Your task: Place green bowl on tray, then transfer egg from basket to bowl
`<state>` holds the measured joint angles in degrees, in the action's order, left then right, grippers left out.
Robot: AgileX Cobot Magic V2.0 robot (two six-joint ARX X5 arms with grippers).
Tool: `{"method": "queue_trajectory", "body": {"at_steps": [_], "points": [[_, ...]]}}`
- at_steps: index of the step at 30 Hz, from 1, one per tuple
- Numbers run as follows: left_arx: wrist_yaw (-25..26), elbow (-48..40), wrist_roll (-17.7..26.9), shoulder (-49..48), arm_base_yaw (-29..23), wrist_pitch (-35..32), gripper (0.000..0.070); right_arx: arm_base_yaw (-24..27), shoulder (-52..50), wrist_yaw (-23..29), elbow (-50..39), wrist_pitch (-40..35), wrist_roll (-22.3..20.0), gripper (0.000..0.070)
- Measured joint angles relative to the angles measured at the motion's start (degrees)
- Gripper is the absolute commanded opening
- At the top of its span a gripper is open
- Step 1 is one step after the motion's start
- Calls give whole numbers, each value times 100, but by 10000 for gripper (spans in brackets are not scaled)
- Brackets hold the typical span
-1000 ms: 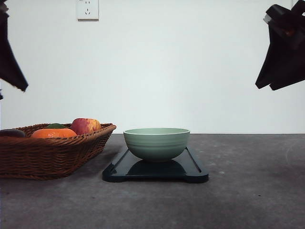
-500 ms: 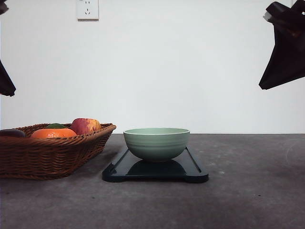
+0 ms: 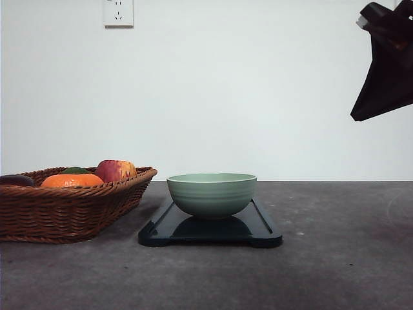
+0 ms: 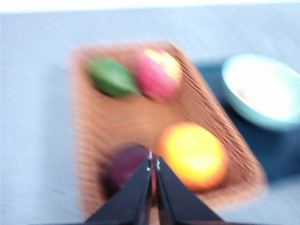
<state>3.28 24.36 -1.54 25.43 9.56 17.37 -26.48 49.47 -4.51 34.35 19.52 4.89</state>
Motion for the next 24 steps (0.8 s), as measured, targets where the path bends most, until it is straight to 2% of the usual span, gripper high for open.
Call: {"method": "queue_trajectory", "body": {"at_steps": [6,12,15,24], "points": [[-1,-1108,6,-1254,-458,-967,0,0,0,0,0,-1,0,17],[0,-2225,2,-2172,-650,-954,0,0,0,0,0,-1,0,17],[-8,-2250,-19,-2499,-781,-763,0,0,0,2,0,-2,0,17],[-34,-2250,-162,-2517,-874,-713,0,0,0,2,0,-10,0,17]]}}
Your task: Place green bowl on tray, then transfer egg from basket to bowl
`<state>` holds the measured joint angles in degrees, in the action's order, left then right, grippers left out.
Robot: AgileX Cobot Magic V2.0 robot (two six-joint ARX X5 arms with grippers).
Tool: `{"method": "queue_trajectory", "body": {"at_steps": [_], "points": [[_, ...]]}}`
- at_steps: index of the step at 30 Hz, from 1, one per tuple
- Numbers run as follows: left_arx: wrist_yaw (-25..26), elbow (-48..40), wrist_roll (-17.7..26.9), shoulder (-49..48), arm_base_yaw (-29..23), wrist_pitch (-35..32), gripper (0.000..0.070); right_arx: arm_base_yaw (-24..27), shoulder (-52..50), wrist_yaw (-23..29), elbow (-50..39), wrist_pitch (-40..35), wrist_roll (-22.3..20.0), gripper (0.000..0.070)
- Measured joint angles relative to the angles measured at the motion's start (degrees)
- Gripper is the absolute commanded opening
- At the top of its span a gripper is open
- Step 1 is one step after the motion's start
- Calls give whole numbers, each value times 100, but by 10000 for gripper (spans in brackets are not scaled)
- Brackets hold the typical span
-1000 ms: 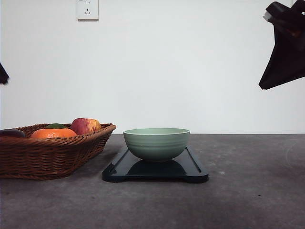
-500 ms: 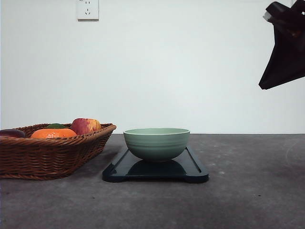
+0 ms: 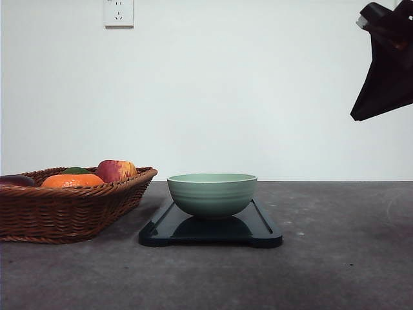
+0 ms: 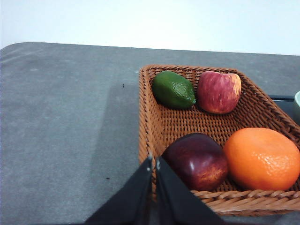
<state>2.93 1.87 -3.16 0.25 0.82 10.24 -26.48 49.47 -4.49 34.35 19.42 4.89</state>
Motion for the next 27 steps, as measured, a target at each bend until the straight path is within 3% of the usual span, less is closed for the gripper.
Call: {"method": "queue_trajectory", "body": {"at_steps": [19,27], "points": [[0,0,-72,0,0,0,0,11,-7,89,-1,-13,-153,18],[0,0,-72,0,0,0,0,785,-1139,296,-879,-1050,-625,18]]}}
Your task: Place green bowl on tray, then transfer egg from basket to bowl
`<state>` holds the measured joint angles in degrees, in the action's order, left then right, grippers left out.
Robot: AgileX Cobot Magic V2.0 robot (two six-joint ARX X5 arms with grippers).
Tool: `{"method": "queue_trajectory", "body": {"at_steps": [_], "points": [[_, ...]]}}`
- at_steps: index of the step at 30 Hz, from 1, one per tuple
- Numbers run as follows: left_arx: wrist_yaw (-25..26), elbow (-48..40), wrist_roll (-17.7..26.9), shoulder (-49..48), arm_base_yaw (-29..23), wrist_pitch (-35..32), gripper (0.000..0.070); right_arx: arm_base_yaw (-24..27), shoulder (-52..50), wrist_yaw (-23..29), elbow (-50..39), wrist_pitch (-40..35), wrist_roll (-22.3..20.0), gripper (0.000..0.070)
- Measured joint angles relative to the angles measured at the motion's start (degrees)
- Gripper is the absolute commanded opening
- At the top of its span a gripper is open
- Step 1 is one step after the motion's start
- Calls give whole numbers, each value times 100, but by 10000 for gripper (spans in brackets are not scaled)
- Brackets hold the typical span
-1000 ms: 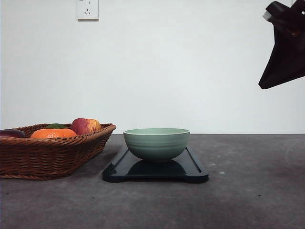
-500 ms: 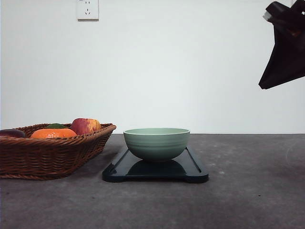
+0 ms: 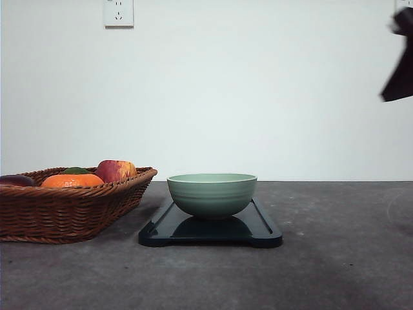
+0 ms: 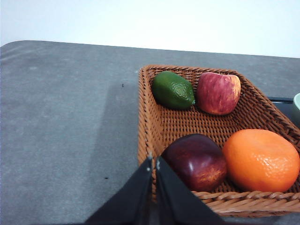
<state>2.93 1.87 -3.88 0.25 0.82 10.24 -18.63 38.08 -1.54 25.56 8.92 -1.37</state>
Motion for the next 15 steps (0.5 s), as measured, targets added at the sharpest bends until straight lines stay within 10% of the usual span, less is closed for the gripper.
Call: {"method": "queue_trajectory", "body": {"at_steps": [15], "points": [[1,0,-2,0,0,1,0,1632,-3459,10,-2461,-806,38,18]]}}
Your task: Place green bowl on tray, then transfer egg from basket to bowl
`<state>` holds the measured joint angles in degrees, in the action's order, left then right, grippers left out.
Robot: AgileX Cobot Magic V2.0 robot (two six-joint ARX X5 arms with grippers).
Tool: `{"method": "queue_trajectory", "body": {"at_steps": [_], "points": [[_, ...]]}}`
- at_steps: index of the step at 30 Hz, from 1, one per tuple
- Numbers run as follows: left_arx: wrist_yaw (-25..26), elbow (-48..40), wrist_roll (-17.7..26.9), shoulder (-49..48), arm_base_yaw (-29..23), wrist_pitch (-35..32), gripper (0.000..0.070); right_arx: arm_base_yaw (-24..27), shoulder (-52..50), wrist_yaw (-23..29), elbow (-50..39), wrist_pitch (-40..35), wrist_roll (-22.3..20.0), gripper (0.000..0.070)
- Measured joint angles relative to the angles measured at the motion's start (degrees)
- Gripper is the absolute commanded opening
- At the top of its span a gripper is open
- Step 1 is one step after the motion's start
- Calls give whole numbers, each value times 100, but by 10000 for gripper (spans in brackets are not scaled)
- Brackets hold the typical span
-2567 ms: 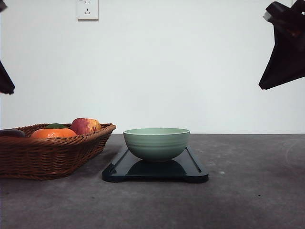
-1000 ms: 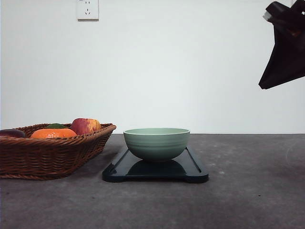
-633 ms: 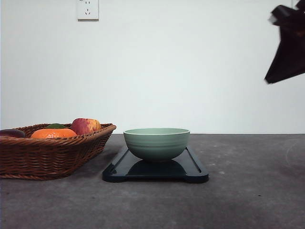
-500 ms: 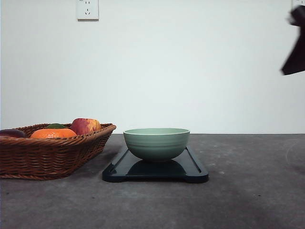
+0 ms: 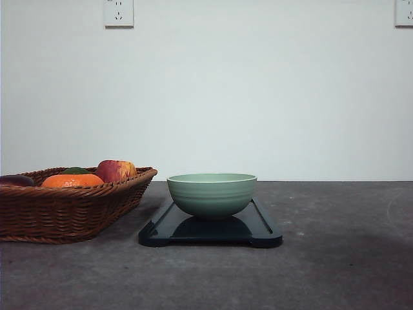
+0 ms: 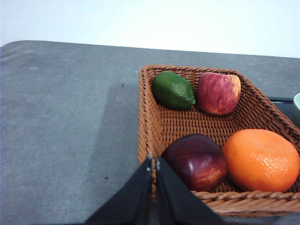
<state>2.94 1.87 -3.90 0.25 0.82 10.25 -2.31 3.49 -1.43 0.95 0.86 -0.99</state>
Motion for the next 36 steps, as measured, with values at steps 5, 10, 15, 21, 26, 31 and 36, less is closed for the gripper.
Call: {"method": "queue_trajectory", "body": {"at_steps": [5,10,15,21,26,31,36], "points": [[-2,0,0,0,0,1,0,26,-330,17,0,188,25,18],[0,0,0,0,0,2,0,44,-326,0,0,196,39,18],[0,0,0,0,0,2,0,44,-326,0,0,191,39,17],[0,0,0,0,0,2,0,44,-326,0,0,191,39,18],[0,0,0,0,0,2,0,44,-326,0,0,191,39,17],[-1,0,0,0,0,2,0,44,-326,0,0,191,39,18],[0,0,0,0,0,2,0,44,-326,0,0,191,39,17]]}}
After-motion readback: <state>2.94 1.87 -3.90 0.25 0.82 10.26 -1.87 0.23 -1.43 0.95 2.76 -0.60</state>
